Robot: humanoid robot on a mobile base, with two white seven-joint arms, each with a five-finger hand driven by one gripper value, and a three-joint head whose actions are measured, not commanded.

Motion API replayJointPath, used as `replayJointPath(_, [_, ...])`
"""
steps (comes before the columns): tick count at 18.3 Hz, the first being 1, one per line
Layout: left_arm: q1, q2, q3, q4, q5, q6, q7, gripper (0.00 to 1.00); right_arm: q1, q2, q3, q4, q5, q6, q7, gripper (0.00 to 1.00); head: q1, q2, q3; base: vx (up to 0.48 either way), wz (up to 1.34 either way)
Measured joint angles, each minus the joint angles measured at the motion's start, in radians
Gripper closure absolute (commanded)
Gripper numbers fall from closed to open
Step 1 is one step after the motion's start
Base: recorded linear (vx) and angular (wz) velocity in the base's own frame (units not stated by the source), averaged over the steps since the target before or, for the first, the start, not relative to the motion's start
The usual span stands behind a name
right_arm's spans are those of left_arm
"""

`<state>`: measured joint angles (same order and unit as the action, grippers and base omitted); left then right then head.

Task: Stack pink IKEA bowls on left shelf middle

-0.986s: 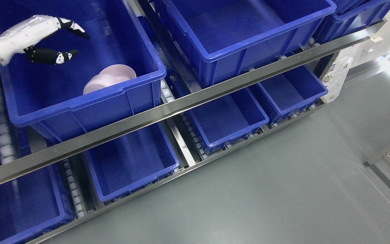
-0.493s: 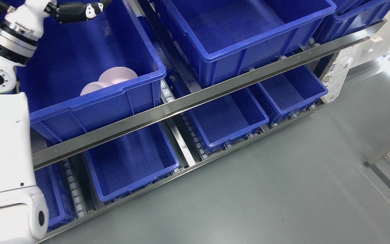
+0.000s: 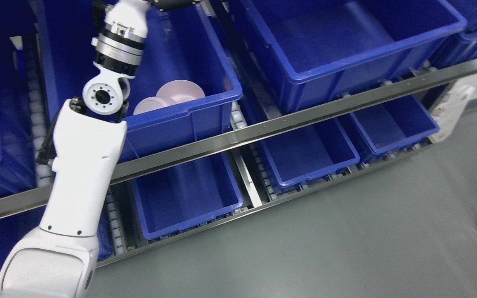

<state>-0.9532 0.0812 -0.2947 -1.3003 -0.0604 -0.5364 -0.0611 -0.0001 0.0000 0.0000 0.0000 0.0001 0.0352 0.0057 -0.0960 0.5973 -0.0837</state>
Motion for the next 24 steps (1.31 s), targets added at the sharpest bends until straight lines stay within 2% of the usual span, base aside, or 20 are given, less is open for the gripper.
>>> replayJointPath(2, [0.011,-0.015,-0.096,-0.035,0.034,-0.064,-0.025,0.03,-0.001,0.0,0.0,0.0,0.0,-0.003,0.0,0.0,0.0,0.0,0.0,0.139,0.64])
replayJointPath(5, [0.056,-0.032,-0.214,-0.068,0.066,-0.033,-0.027,0.03,-0.001,0.0,0.0,0.0,0.0,-0.004,0.0,0.0,0.0,0.0,0.0,0.188,0.54])
replayJointPath(8, [0.126,-0.045,-0.312,-0.095,0.085,0.022,-0.126,0.03,0.0,0.0,0.0,0.0,0.0,-0.004,0.0,0.0,0.0,-0.001,0.0,0.176,0.53])
replayJointPath(12, [0.169,-0.058,-0.391,-0.124,0.097,0.086,-0.187,0.03,0.0,0.0,0.0,0.0,0.0,-0.003,-0.001,0.0,0.0,-0.001,0.0,0.109,0.26])
replayJointPath(24, [0.168,-0.073,-0.558,-0.216,0.136,0.103,-0.187,0.0,0.0,0.0,0.0,0.0,0.0,-0.001,0.0,0.0,0.0,-0.001,0.0,0.037,0.08])
